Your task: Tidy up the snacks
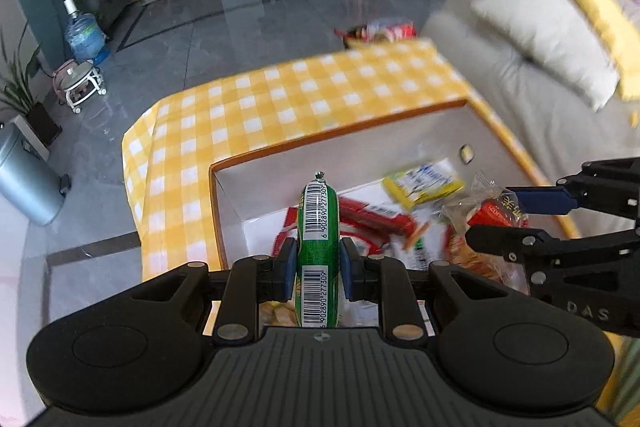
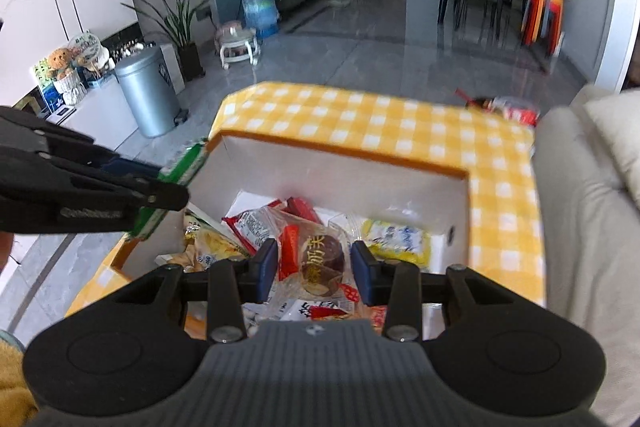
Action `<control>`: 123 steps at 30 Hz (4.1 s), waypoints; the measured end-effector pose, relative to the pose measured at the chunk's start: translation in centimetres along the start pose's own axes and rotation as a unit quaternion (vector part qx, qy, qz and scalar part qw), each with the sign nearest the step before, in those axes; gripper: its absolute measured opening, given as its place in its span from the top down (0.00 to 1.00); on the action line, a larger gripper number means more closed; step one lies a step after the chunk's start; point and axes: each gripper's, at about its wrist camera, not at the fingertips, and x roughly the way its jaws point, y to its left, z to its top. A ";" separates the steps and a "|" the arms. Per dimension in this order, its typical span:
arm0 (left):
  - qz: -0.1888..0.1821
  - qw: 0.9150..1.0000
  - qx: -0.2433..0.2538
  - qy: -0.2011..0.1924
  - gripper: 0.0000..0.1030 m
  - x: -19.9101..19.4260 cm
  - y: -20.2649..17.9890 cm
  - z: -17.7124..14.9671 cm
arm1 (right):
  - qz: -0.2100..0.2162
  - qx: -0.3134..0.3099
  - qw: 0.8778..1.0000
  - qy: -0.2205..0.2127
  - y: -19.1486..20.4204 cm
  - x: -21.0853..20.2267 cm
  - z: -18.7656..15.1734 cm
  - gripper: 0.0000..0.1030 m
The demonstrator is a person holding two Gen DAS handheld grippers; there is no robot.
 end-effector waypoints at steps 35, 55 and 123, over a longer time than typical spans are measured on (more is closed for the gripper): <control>0.108 0.983 0.115 0.096 0.55 9.1 -0.6 -0.2 | -0.057 -0.008 0.986 0.158 -0.3 11.1 0.3 0.40; 0.109 0.989 0.083 -0.055 0.24 -4.3 -1.3 0.6 | -0.036 -0.018 0.996 0.085 1.8 0.5 2.9 0.04; 0.133 0.977 -0.132 -0.105 0.10 -15.6 -3.3 -12.4 | -0.106 0.045 0.990 -0.083 7.8 -16.9 -8.7 0.04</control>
